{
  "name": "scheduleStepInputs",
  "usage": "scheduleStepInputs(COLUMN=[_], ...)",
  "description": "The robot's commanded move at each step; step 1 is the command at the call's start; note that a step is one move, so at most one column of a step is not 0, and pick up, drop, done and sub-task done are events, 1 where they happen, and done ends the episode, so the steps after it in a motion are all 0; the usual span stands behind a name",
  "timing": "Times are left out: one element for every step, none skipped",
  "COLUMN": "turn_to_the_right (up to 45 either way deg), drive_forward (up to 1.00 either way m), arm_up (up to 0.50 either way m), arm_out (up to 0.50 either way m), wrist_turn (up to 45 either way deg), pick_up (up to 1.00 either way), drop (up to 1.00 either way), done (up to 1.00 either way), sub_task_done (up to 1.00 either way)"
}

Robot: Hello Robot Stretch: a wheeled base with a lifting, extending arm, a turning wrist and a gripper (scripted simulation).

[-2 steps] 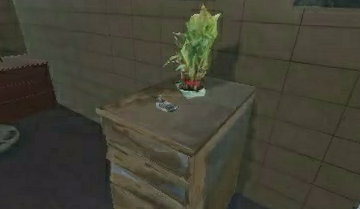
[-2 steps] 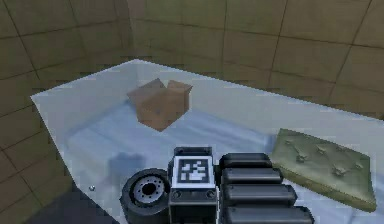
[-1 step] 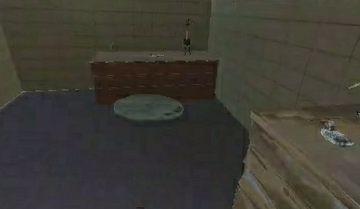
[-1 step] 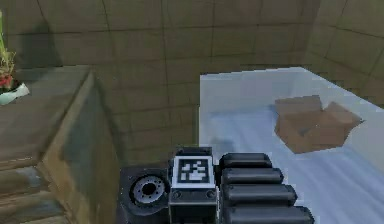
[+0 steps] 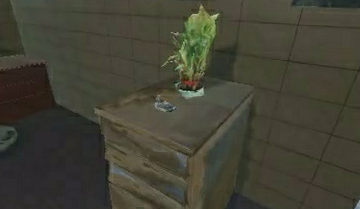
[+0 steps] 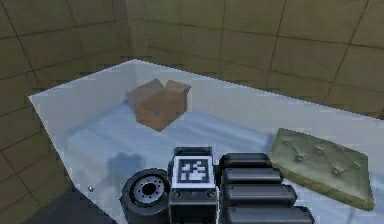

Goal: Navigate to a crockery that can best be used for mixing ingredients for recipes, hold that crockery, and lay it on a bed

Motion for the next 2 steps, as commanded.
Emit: scheduleStepInputs(turn_to_the_right=[45.0,39.0], drive_forward=[0.00,0.00], arm_up=[0.00,0.00], arm_out=[0.00,0.00], wrist_turn=[0.0,0.0], pick_up=[0.00,0.00], drop=[0.00,0.00], done=[0.00,0.00], sub_task_done=[0.00,0.00])
